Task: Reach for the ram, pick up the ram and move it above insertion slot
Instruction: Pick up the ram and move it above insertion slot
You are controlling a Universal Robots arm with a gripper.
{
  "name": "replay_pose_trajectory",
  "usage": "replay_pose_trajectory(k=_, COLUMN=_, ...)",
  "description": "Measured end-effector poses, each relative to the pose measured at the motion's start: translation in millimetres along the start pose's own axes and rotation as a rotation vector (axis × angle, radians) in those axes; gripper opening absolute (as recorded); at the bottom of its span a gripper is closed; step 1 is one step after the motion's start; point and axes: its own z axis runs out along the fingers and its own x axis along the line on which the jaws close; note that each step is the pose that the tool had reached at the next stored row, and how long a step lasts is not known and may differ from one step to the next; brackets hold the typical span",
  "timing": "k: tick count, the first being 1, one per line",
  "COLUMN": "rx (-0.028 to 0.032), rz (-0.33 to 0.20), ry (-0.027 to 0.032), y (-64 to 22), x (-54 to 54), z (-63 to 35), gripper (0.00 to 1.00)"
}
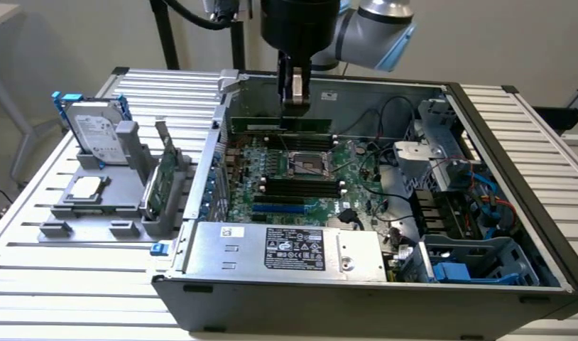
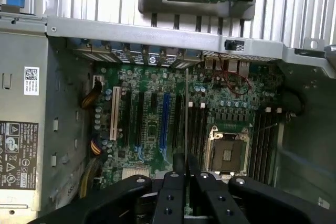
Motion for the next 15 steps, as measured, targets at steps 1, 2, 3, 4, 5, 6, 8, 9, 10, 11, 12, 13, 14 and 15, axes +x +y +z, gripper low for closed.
replay_pose_trajectory(k=1, rx=0.0000, rz=0.000, ry=0.0001, y=-1.8, x=-3.6, z=0.5, gripper=0.13)
replay_pose_trajectory(k=2, rx=0.0000, rz=0.000, ry=0.0004, y=-3.6, x=-7.1, z=0.9, gripper=0.13)
replay_pose_trajectory(k=3, rx=0.0000, rz=0.000, ry=0.0007, y=-5.4, x=-10.7, z=1.4, gripper=0.13)
replay_pose_trajectory(k=4, rx=0.0000, rz=0.000, ry=0.0008, y=-7.1, x=-14.4, z=1.9, gripper=0.13)
replay_pose_trajectory(k=5, rx=-0.0001, rz=0.000, ry=0.0011, y=-8.8, x=-18.0, z=2.4, gripper=0.13)
replay_pose_trajectory(k=6, rx=-0.0001, rz=0.000, ry=0.0013, y=-10.6, x=-21.9, z=2.9, gripper=0.13)
replay_pose_trajectory(k=8, rx=-0.0001, rz=0.000, ry=0.0017, y=-14.1, x=-29.4, z=3.9, gripper=0.13)
replay_pose_trajectory(k=9, rx=-0.0002, rz=0.000, ry=0.0021, y=-15.8, x=-33.1, z=4.4, gripper=0.13)
replay_pose_trajectory(k=10, rx=-0.0001, rz=0.000, ry=0.0022, y=-17.5, x=-36.8, z=4.9, gripper=0.13)
replay_pose_trajectory(k=11, rx=-0.0001, rz=0.000, ry=0.0025, y=-19.1, x=-40.5, z=5.4, gripper=0.13)
replay_pose_trajectory(k=12, rx=-0.0002, rz=0.000, ry=0.0028, y=-20.6, x=-44.2, z=5.9, gripper=0.13)
replay_pose_trajectory(k=13, rx=-0.0002, rz=0.000, ry=0.0031, y=-22.1, x=-47.9, z=6.4, gripper=0.13)
replay_pose_trajectory(k=14, rx=-0.0002, rz=0.000, ry=0.0033, y=-23.5, x=-51.5, z=6.9, gripper=0.13)
replay_pose_trajectory(k=15, rx=-0.0001, rz=0.000, ry=0.0035, y=-25.0, x=-55.4, z=7.5, gripper=0.13)
